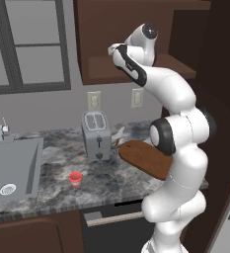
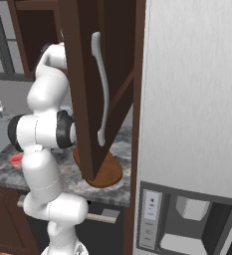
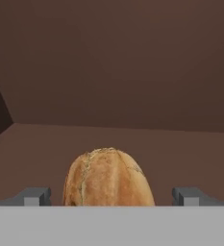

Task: Pick the bread, place it on the cutting board, pick the jam, place it on the counter, and close the cabinet.

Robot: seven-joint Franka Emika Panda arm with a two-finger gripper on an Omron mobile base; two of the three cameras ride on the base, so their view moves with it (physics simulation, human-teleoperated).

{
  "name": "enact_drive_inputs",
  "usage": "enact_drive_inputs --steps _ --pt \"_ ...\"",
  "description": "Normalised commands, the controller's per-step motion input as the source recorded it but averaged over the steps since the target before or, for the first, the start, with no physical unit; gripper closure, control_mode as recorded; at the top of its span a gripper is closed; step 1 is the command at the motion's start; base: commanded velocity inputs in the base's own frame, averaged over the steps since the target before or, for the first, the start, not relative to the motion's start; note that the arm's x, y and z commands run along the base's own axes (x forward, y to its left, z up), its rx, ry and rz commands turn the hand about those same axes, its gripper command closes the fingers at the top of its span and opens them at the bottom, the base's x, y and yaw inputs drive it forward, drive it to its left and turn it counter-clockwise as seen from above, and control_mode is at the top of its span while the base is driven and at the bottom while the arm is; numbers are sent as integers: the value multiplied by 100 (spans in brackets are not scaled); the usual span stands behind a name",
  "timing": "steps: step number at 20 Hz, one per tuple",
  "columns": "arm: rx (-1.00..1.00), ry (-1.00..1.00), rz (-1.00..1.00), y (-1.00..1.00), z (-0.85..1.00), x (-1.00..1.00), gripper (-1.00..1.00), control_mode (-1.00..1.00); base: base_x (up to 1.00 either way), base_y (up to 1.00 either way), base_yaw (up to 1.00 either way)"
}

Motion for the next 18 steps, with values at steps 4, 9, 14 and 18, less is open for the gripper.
enact_drive_inputs --steps 4,9,14,18 --pt "0 3 1 0 -11 7 -100 -100 0 0 0" --pt "0 3 1 2 -11 7 100 -100 0 0 0" --pt "0 3 1 3 -5 3 100 -100 0 0 0" --pt "0 1 0 1 0 0 100 -100 0 0 0"
